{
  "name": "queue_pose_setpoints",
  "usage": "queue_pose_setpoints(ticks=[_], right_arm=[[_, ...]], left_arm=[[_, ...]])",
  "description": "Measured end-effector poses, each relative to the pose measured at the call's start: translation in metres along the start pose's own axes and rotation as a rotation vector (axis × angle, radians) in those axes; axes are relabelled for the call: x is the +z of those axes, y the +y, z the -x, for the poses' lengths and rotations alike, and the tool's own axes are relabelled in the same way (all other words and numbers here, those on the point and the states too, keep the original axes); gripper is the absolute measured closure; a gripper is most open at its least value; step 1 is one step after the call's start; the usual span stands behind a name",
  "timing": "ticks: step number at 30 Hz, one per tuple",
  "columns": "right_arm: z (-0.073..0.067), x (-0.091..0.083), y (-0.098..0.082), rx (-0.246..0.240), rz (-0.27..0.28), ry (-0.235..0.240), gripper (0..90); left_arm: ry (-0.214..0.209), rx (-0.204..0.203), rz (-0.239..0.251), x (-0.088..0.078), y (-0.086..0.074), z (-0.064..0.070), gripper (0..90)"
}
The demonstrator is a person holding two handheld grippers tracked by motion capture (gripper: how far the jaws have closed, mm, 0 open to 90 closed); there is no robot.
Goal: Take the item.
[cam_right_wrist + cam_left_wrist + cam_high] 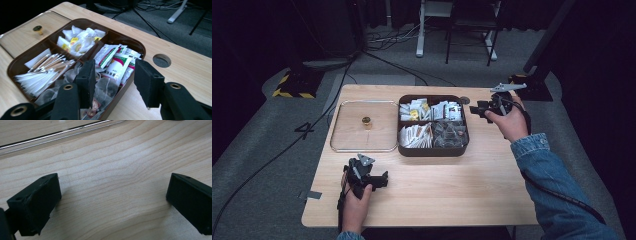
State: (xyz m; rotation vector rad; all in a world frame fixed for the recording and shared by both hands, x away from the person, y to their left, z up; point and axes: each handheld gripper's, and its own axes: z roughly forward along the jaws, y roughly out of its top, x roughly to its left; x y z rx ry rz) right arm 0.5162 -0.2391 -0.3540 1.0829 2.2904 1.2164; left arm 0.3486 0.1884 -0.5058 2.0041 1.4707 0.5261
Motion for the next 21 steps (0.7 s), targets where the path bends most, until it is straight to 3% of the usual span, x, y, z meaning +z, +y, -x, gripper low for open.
queue_pose_setpoints(ticks=[6, 12, 15, 21], right_arm=[[0.009, 0.017, 0.007, 0.057, -0.02, 0.008, 53.5], [0.015, 0.035, 0.007, 0.072, -0.03, -0.001, 54.1], [0.025, 0.052, 0.002, 0.108, -0.01, -0.03, 54.7], [0.026, 0.067, 0.002, 0.099, -0.017, -0.047, 54.8]], left_arm=[[0.002, -0.005, -0.003, 0.0, 0.0, 0.0, 0.1], [0.003, -0.005, 0.0, 0.001, 0.001, 0.0, 0.1], [0.004, -0.006, 0.0, 0.001, 0.001, 0.0, 0.1], [0.003, -0.006, -0.001, 0.001, 0.001, 0.0, 0.1]])
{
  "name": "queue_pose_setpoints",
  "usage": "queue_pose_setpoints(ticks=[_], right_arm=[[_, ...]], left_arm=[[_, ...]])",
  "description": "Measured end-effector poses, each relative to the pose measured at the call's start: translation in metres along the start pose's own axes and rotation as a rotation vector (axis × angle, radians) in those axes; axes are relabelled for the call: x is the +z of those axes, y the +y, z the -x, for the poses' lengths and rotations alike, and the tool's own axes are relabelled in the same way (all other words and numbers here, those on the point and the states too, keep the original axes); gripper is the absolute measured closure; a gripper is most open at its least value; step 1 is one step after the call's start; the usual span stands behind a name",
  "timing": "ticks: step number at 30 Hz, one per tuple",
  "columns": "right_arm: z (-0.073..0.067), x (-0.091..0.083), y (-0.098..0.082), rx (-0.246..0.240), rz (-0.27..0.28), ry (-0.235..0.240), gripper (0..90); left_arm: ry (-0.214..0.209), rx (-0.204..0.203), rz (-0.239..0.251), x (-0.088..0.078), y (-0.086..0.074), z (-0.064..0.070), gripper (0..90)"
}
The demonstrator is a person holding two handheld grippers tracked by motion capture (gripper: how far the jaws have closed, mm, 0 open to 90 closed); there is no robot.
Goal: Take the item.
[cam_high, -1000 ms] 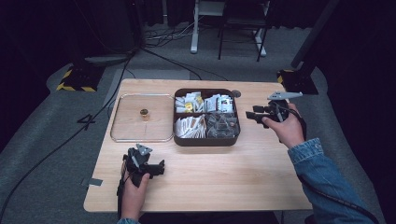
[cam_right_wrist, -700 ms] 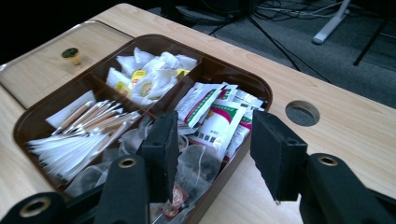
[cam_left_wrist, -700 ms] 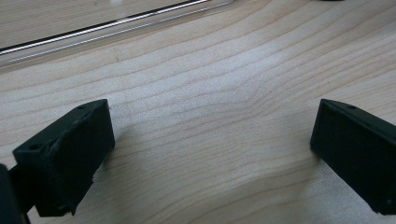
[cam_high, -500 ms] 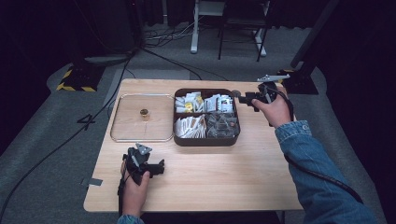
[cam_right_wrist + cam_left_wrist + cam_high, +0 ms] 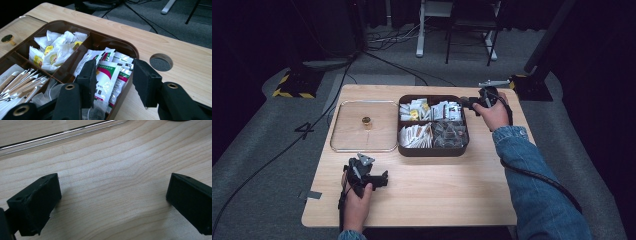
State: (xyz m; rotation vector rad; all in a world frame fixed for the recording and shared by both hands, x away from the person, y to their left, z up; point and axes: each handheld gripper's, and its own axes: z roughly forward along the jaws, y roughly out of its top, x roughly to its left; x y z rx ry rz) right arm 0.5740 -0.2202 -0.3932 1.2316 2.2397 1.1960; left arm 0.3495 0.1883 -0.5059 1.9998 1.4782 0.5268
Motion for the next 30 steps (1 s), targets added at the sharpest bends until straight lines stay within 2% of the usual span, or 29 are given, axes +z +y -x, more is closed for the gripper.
queue_pose_setpoints(ticks=[4, 6, 7, 10, 22, 26, 30], right_arm=[[-0.003, 0.006, 0.0, 0.011, -0.017, 0.01, 56.5], [-0.005, 0.011, 0.0, 0.031, -0.035, 0.028, 59.1], [-0.007, 0.016, -0.001, 0.05, -0.061, 0.044, 59.9], [-0.011, 0.025, -0.004, 0.06, -0.08, 0.06, 59.9], [-0.025, 0.052, -0.005, 0.024, -0.12, 0.053, 58.5], [-0.03, 0.061, -0.008, 0.049, -0.122, 0.066, 58.9], [-0.03, 0.068, -0.012, 0.054, -0.138, 0.042, 59.8]], left_arm=[[0.0, 0.0, 0.0, 0.0, 0.0, 0.0, 0.1], [0.001, 0.0, 0.0, 0.0, 0.0, 0.0, 0.1], [0.0, 0.0, 0.0, 0.0, 0.0, 0.0, 0.1], [0.0, 0.0, 0.0, 0.0, 0.0, 0.0, 0.1], [0.001, 0.0, -0.001, 0.0, 0.0, 0.0, 0.1], [0.001, 0.0, 0.0, 0.0, 0.0, 0.0, 0.1], [0.001, 0.0, 0.0, 0.0, 0.0, 0.0, 0.1]])
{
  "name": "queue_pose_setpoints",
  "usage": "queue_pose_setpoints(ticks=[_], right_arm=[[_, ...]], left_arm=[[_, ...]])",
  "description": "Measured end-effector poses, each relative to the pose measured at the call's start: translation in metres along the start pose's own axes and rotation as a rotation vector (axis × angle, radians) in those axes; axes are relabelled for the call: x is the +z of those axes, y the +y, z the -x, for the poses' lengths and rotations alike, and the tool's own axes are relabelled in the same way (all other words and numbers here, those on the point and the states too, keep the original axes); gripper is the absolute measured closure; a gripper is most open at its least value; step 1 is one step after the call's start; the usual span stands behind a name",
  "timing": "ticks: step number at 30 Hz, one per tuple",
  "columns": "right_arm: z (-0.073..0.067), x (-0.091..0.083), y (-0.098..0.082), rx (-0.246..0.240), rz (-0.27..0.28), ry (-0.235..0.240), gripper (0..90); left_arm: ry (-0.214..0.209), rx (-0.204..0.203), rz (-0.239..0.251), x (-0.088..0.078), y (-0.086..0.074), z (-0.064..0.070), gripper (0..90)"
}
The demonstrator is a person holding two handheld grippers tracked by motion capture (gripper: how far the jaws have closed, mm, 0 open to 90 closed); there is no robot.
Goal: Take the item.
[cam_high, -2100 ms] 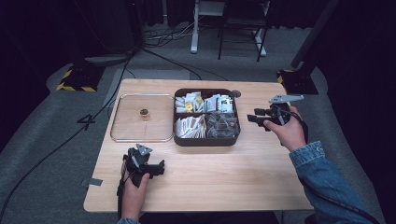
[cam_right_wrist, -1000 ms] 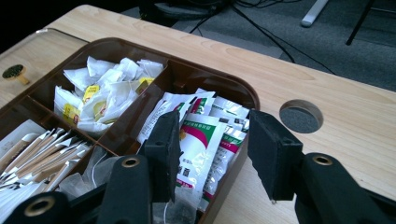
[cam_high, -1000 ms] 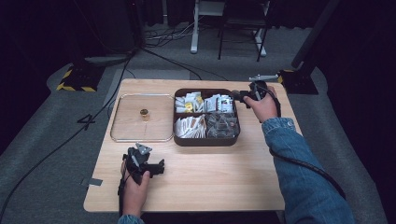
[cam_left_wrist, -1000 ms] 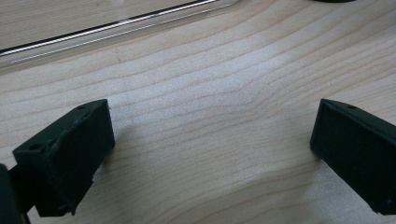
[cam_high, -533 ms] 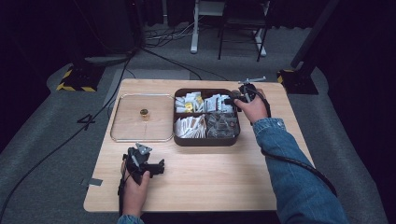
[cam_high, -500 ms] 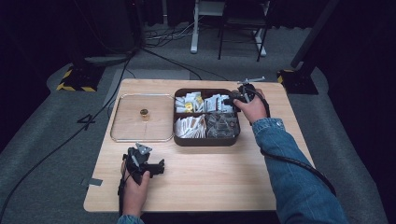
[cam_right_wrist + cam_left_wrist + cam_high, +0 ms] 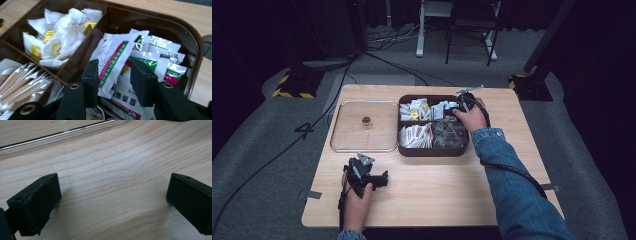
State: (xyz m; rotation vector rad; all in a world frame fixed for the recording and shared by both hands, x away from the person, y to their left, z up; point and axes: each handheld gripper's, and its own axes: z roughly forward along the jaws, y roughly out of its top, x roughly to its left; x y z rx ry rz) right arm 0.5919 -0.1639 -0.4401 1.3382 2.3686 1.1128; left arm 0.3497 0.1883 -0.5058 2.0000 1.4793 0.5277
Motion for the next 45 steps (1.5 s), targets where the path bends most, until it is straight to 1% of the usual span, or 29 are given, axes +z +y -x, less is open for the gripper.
queue_pose_setpoints(ticks=[4, 6, 8, 12, 15, 20, 26, 27, 28, 29, 30, 31, 32, 33, 34, 38, 40, 42, 45], right_arm=[[0.001, 0.001, -0.001, 0.025, 0.009, -0.002, 62.6], [-0.001, 0.0, 0.001, 0.031, 0.024, 0.013, 63.5], [-0.004, 0.001, 0.005, 0.028, 0.029, 0.027, 63.9], [-0.007, 0.002, 0.008, 0.034, 0.036, 0.032, 64.3], [-0.013, 0.007, 0.01, 0.022, 0.031, 0.039, 64.6], [-0.017, 0.013, 0.012, 0.02, 0.024, 0.029, 64.6], [-0.021, 0.026, 0.011, 0.04, 0.002, 0.009, 65.0], [-0.022, 0.028, 0.011, 0.049, 0.001, 0.007, 66.0], [-0.022, 0.032, 0.011, 0.057, -0.003, 0.011, 70.0], [-0.022, 0.032, 0.011, 0.057, -0.003, 0.011, 70.0], [-0.023, 0.035, 0.01, 0.073, -0.018, 0.018, 73.6], [-0.023, 0.035, 0.01, 0.073, -0.018, 0.018, 73.6], [-0.024, 0.036, 0.01, 0.079, -0.021, 0.016, 76.2], [-0.025, 0.035, 0.01, 0.084, -0.012, 0.004, 81.6], [-0.025, 0.034, 0.011, 0.092, -0.008, 0.007, 82.3], [-0.027, 0.031, 0.011, 0.096, -0.001, -0.005, 83.0], [-0.027, 0.025, 0.013, 0.106, 0.005, -0.016, 83.4], [-0.026, 0.022, 0.013, 0.109, 0.013, -0.017, 83.4], [-0.026, 0.013, 0.016, 0.111, 0.029, -0.016, 83.5]], left_arm=[[0.0, 0.0, 0.0, 0.0, 0.0, 0.0, 0.1], [0.0, 0.0, 0.0, 0.0, 0.0, 0.0, 0.1], [0.0, 0.0, 0.0, 0.0, 0.0, 0.0, 0.1], [0.0, 0.0, 0.0, 0.0, 0.0, 0.0, 0.1], [0.0, 0.0, 0.0, 0.0, 0.0, 0.0, 0.1], [0.0, 0.0, 0.0, 0.0, 0.0, 0.0, 0.1], [0.0, 0.0, 0.0, 0.0, 0.0, 0.0, 0.1], [0.0, 0.0, 0.0, 0.0, 0.0, 0.0, 0.1], [0.0, 0.0, 0.0, 0.0, 0.0, 0.0, 0.1], [0.0, 0.0, 0.0, 0.0, 0.0, 0.0, 0.1], [0.0, 0.0, 0.0, 0.0, 0.0, 0.0, 0.1], [0.0, 0.0, 0.0, 0.0, 0.0, 0.0, 0.1], [0.0, 0.0, 0.0, 0.0, 0.0, 0.0, 0.1], [0.0, 0.0, 0.0, 0.0, 0.0, 0.0, 0.1], [0.0, 0.0, 0.0, 0.0, 0.0, 0.0, 0.1], [0.0, 0.0, 0.0, 0.0, 0.0, 0.0, 0.1], [0.0, 0.0, 0.0, 0.0, 0.0, 0.0, 0.1], [0.0, 0.0, 0.0, 0.0, 0.0, 0.0, 0.1], [0.0, -0.002, 0.002, 0.0, 0.0, 0.0, 0.1]])
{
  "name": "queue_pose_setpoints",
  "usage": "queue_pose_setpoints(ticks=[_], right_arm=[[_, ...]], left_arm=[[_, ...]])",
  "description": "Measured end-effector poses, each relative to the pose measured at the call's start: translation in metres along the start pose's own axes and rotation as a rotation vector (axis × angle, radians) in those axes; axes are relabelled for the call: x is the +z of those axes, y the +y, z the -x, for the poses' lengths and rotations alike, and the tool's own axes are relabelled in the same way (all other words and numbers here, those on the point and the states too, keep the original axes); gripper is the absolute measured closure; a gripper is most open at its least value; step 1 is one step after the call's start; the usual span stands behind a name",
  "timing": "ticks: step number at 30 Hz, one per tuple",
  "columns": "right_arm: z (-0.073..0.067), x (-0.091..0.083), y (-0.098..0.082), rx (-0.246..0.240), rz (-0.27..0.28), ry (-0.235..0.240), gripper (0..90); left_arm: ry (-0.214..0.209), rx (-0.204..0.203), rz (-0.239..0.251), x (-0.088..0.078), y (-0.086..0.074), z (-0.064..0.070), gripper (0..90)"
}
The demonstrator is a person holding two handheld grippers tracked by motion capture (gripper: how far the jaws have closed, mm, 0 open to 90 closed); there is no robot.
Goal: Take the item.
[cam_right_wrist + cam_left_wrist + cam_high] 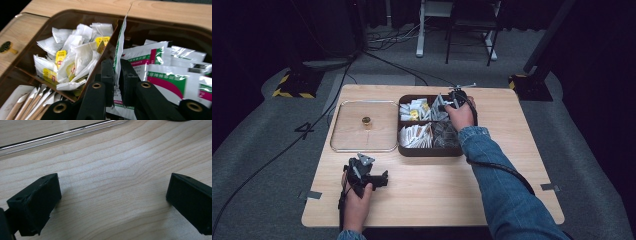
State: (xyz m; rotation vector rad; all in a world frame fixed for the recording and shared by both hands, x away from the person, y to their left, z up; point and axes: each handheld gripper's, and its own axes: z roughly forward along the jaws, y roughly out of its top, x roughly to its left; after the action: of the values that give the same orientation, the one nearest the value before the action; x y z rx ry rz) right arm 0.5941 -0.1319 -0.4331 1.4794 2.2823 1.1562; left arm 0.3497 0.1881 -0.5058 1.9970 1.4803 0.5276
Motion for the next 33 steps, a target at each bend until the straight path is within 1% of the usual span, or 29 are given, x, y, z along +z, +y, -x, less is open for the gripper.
queue_pose_setpoints(ticks=[5, 7, 8, 9, 11, 13, 14, 15, 17, 19, 21, 22, 24, 25, 29, 33], right_arm=[[0.002, -0.016, 0.004, -0.001, 0.028, 0.018, 83.5], [0.003, -0.022, 0.006, -0.003, 0.042, 0.034, 83.6], [0.002, -0.029, 0.007, -0.011, 0.055, 0.056, 83.6], [0.002, -0.029, 0.007, -0.011, 0.055, 0.056, 83.6], [0.0, -0.036, 0.008, -0.022, 0.067, 0.079, 83.6], [-0.002, -0.044, 0.009, -0.035, 0.081, 0.104, 83.6], [-0.003, -0.052, 0.01, -0.046, 0.09, 0.122, 83.6], [-0.003, -0.052, 0.01, -0.046, 0.09, 0.122, 83.6], [-0.005, -0.062, 0.01, -0.058, 0.1, 0.147, 83.6], [-0.006, -0.07, 0.009, -0.075, 0.106, 0.162, 83.6], [-0.008, -0.08, 0.007, -0.086, 0.112, 0.177, 83.6], [-0.009, -0.089, 0.004, -0.096, 0.12, 0.189, 83.6], [-0.009, -0.098, 0.001, -0.099, 0.123, 0.202, 83.6], [-0.009, -0.098, 0.001, -0.099, 0.123, 0.202, 83.6], [-0.007, -0.114, -0.008, -0.095, 0.128, 0.233, 83.6], [-0.005, -0.13, -0.016, -0.103, 0.127, 0.258, 83.7]], left_arm=[[0.0, 0.0, 0.0, 0.0, 0.0, 0.0, 0.1], [0.0, -0.001, 0.0, 0.0, 0.0, 0.0, 0.1], [0.0, 0.0, 0.0, 0.0, 0.0, 0.0, 0.1], [0.0, -0.001, 0.0, 0.0, 0.0, 0.0, 0.1], [0.0, 0.002, -0.001, 0.0, 0.0, 0.0, 0.1], [0.0, 0.002, -0.002, 0.0, 0.0, 0.0, 0.1], [0.0, 0.002, -0.002, 0.0, 0.0, 0.0, 0.1], [0.0, 0.002, -0.002, 0.0, 0.0, 0.0, 0.1], [0.0, 0.002, -0.003, 0.0, 0.0, 0.0, 0.1], [0.0, 0.002, -0.001, 0.0, 0.0, 0.0, 0.1], [0.0, 0.002, -0.002, 0.0, 0.0, 0.0, 0.1], [0.0, 0.002, -0.002, 0.0, 0.0, 0.0, 0.1], [0.0, 0.002, -0.002, 0.0, 0.0, 0.0, 0.1], [0.0, 0.002, -0.002, 0.0, 0.0, 0.0, 0.1], [0.0, 0.0, 0.0, 0.0, 0.0, 0.0, 0.1], [0.001, 0.001, -0.002, 0.0, 0.0, 0.0, 0.1]])
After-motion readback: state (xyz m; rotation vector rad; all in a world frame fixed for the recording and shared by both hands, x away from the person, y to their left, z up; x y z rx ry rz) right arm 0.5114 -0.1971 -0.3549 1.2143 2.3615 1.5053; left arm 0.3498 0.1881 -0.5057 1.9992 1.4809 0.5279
